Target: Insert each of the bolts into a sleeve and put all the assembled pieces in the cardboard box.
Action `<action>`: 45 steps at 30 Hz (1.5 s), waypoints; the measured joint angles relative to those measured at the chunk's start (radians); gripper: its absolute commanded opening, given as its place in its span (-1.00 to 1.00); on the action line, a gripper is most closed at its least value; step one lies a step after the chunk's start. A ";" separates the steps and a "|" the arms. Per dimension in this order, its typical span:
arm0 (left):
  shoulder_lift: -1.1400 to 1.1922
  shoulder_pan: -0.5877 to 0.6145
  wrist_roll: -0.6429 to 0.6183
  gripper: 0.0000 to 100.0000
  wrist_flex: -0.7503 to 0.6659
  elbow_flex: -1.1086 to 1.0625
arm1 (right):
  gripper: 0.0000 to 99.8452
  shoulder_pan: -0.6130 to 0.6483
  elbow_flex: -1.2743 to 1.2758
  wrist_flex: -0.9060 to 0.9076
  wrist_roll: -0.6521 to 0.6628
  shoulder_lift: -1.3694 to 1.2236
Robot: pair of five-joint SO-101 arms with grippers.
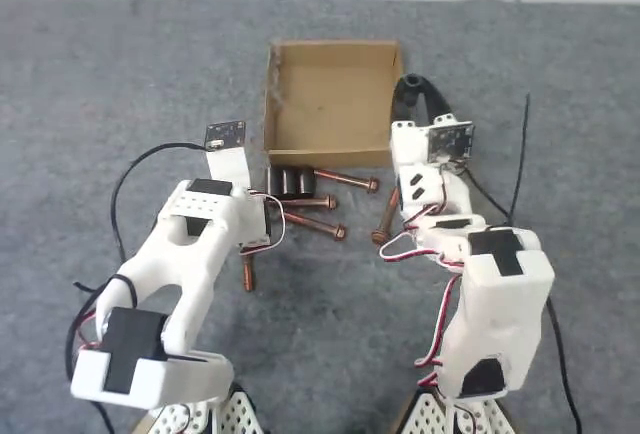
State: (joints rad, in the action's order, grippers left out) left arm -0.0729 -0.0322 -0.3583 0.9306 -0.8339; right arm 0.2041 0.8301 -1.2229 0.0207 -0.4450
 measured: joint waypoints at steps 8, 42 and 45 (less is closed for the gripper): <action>0.000 0.000 0.000 -0.98 0.000 0.000 | -0.99 0.060 0.164 -0.152 -0.052 0.000; 0.000 0.000 0.000 -0.98 0.000 0.000 | -0.99 0.252 0.798 -0.454 -0.164 0.227; 0.000 0.000 0.000 -0.98 0.000 0.000 | -0.99 0.252 0.798 -0.457 -0.164 0.227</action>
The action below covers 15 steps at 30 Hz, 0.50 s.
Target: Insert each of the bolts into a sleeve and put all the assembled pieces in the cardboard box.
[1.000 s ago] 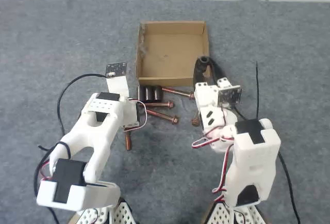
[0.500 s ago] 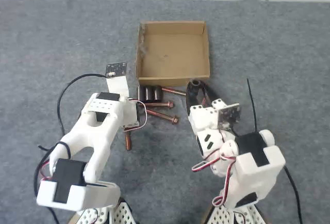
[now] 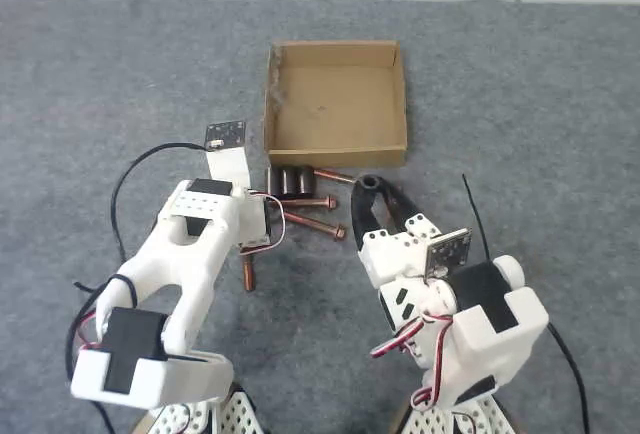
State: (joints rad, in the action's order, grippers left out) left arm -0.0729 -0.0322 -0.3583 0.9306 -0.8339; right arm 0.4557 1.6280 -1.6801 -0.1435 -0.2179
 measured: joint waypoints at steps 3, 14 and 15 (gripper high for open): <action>0.000 0.000 0.000 -0.98 0.000 0.000 | -0.99 -0.003 0.000 0.000 0.000 0.000; 0.000 0.021 0.000 -0.98 -0.002 0.083 | -0.99 0.000 0.000 0.000 0.000 0.000; 0.000 0.021 0.000 -0.98 -0.002 0.098 | -0.99 -0.002 0.000 0.000 0.000 0.000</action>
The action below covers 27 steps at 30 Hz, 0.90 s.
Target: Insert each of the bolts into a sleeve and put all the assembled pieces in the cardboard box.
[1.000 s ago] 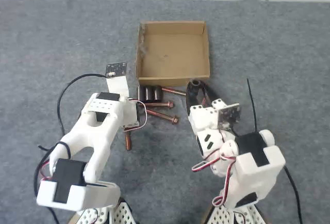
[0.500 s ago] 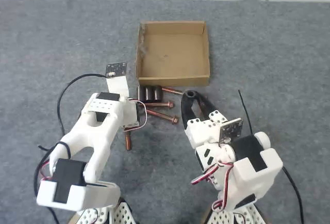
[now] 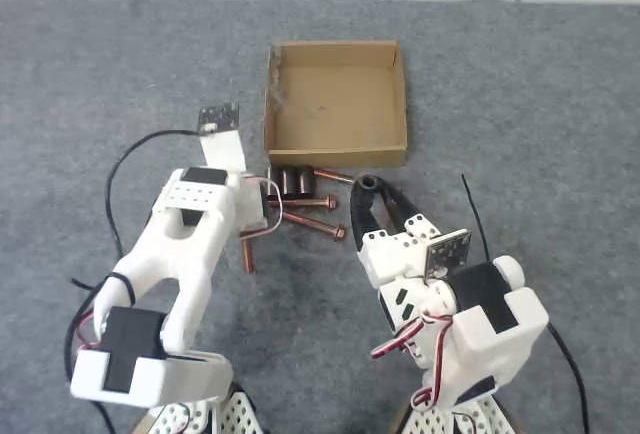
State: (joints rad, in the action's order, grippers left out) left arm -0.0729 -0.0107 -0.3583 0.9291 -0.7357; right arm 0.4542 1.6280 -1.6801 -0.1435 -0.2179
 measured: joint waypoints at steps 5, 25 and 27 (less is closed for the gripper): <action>0.000 0.000 0.000 -0.98 0.000 0.087 | -0.99 0.002 0.000 0.000 0.000 0.000; 0.000 -0.005 0.000 -0.98 -0.233 0.278 | -0.99 0.003 0.000 0.000 0.000 0.000; 0.000 -0.003 0.000 -0.98 -0.313 0.235 | -0.99 0.003 0.000 0.000 0.000 0.000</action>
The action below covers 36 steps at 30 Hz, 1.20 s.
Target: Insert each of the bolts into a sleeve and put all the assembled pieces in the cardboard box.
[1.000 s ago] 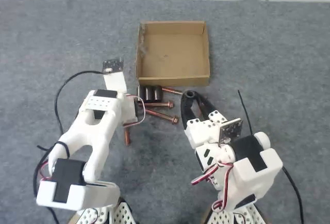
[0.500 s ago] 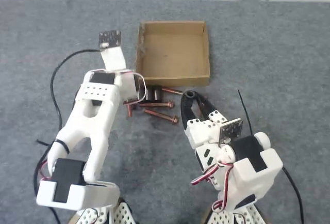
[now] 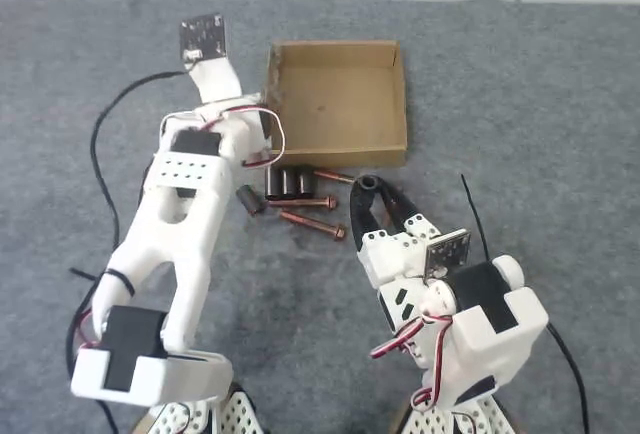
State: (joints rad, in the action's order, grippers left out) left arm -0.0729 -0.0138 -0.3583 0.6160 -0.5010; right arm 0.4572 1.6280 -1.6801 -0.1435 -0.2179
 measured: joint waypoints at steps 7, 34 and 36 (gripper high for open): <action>0.000 -0.003 0.000 -0.98 -0.236 -0.130 | -0.99 0.000 0.000 0.000 0.000 0.000; -0.178 -0.244 0.311 -0.98 -0.344 -0.261 | -0.99 0.000 0.000 0.000 0.000 0.000; -0.247 -0.272 0.302 -0.98 -0.344 -0.282 | -0.99 0.000 0.000 0.000 0.000 0.000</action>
State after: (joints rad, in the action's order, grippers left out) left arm -0.3199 -0.2854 -0.0560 0.2723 -0.7833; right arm 0.4572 1.6280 -1.6801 -0.1435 -0.2179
